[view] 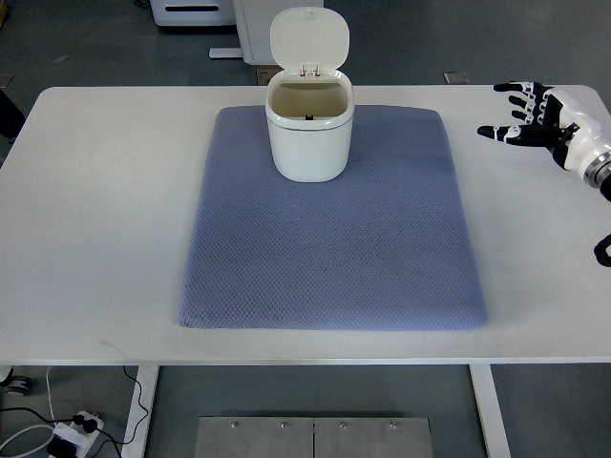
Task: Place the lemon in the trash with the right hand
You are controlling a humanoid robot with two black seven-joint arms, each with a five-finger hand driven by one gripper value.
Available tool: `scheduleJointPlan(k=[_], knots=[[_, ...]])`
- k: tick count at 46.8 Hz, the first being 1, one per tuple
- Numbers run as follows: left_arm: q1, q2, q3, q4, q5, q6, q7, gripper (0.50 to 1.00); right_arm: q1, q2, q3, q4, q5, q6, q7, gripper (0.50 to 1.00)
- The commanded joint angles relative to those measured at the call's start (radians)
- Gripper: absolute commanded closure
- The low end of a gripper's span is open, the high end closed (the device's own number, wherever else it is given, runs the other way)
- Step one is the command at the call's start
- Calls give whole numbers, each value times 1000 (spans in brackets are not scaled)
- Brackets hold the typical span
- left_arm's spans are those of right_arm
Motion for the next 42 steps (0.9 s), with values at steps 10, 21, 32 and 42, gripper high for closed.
scheduleJointPlan(k=[10, 21, 32, 42], knots=[[0, 0, 0, 0, 0, 0, 1, 500, -39, 164, 70, -252, 156, 46, -17, 500], [0, 0, 0, 0, 0, 0, 1, 500, -81, 228, 212, -318, 157, 119, -26, 500], [0, 0, 0, 0, 0, 0, -1, 500, -122, 291, 371, -390, 186, 152, -25, 500], [0, 0, 0, 0, 0, 0, -1, 500, -124, 308, 371, -415, 186, 175, -30, 500]])
